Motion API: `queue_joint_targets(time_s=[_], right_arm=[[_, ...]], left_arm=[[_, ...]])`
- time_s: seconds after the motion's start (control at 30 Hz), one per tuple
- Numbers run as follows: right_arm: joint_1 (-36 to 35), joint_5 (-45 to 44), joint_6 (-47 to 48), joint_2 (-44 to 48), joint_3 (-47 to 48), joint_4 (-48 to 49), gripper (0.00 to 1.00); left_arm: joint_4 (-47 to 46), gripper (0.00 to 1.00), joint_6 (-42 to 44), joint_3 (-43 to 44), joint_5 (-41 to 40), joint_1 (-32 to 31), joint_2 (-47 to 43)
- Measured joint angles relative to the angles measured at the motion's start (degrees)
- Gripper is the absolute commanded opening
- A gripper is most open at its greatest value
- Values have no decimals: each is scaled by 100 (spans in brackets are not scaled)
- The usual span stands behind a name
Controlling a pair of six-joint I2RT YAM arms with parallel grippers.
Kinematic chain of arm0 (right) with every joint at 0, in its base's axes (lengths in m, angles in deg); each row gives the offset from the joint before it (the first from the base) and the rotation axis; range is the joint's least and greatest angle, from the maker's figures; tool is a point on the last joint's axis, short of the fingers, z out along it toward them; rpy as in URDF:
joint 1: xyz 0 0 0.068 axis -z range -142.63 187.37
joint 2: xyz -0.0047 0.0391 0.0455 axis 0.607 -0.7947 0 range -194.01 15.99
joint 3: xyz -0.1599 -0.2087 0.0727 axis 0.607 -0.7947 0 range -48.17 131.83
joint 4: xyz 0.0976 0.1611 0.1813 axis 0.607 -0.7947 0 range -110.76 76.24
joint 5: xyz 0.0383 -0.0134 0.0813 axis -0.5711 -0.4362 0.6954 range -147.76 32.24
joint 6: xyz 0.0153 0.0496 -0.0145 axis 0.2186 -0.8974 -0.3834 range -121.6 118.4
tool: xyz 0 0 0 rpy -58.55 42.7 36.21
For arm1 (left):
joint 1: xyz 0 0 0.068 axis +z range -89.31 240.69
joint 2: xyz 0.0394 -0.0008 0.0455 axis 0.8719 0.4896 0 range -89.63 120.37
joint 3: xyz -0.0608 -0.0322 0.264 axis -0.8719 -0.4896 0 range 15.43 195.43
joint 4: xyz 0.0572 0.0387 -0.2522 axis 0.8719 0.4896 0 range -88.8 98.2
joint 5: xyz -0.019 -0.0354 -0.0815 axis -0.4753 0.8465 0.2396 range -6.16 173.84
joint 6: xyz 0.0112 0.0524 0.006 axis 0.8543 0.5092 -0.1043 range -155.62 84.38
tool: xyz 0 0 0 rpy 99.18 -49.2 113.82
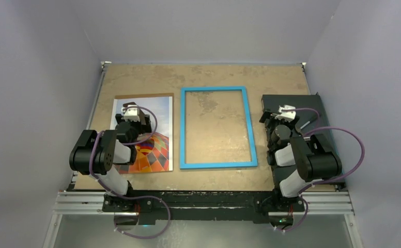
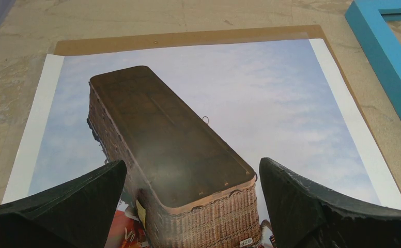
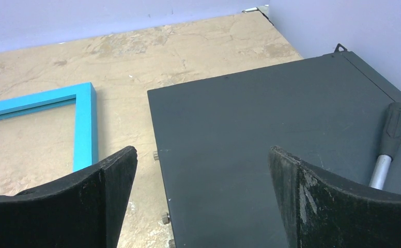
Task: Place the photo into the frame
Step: Turn over the photo frame at the center of the board.
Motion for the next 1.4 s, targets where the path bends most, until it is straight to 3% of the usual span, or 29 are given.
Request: queue_joint_targets(time_s=[0.5,0.6,0.7,0.8,0.9,1.03,1.13,1.27,1.3,1.4], right_arm=[[0,-11,-35,7,13,-20,99],[-70,-52,79,232,57,-284,99],[-286,-177,35,925,787,-1849,99],[-455,-37,-129,1305,2380,-3580,99],[-527,706,-852,1467,3753,-4594,99],[-459,1755,-2022,1451,4752,-5600,99],[-848,1615,-2157,938,5528,-6518,99],[-2127,780,-2105,-173,6564,-7733,99],[-2747,577,-2105,-433,6686,-7978,99],[-3698,153,-2120,-1102,6918,-8623,99]], left_arm=[[199,99,-2,61,136,11,-85],[1681,98,50,769,295,52,-588],[3296,97,234,2144,341,85,-997],[4750,97,339,3668,391,173,-1119],[6120,96,295,5053,675,492,-999],[7573,95,168,6540,1091,1274,-610],[8378,91,212,6773,1060,1578,-468],[9304,90,407,6623,1010,1554,-328],[9475,90,448,6509,1005,1534,-328],[9820,88,544,6238,997,1526,-328]])
